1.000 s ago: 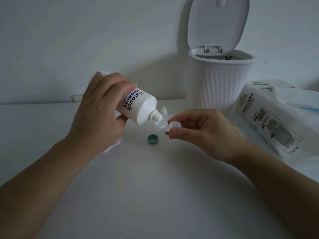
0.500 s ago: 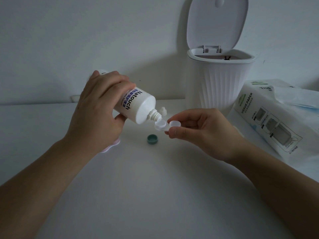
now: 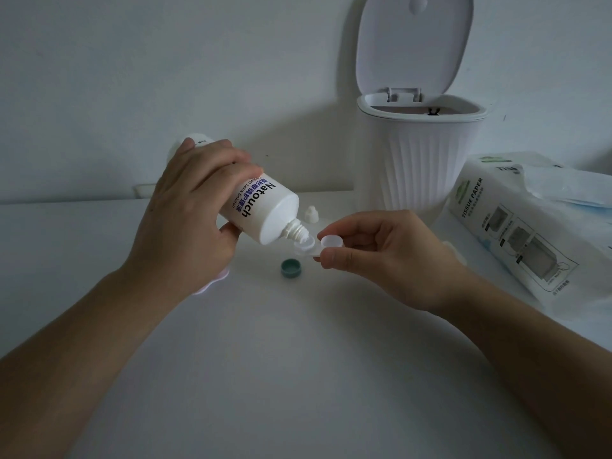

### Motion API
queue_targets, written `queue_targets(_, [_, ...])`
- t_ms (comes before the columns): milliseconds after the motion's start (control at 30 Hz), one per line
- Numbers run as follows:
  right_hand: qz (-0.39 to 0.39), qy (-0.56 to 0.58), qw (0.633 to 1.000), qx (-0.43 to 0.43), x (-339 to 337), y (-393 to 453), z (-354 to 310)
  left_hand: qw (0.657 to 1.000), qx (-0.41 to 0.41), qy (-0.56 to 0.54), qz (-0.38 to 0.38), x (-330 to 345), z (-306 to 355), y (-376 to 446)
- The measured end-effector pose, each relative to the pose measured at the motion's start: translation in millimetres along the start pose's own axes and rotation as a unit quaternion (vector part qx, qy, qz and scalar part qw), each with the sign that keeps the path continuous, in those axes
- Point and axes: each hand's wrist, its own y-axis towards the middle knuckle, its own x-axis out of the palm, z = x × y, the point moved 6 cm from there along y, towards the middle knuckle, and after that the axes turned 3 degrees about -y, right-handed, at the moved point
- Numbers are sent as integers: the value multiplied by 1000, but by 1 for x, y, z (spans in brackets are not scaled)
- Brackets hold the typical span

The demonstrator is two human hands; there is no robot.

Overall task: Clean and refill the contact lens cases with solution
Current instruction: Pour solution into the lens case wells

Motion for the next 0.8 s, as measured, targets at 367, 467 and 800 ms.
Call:
queue_targets(367, [-3, 1, 1000, -18, -4, 1, -2, 995, -82, -49, 10, 0, -7, -5])
queue_targets(467, [-28, -48, 998, -30, -3, 1, -1, 993, -98, -66, 14, -1, -10, -8])
queue_targets(800, [-110, -117, 987, -6, -2, 2, 7, 986, -142, -85, 3, -2, -22, -14])
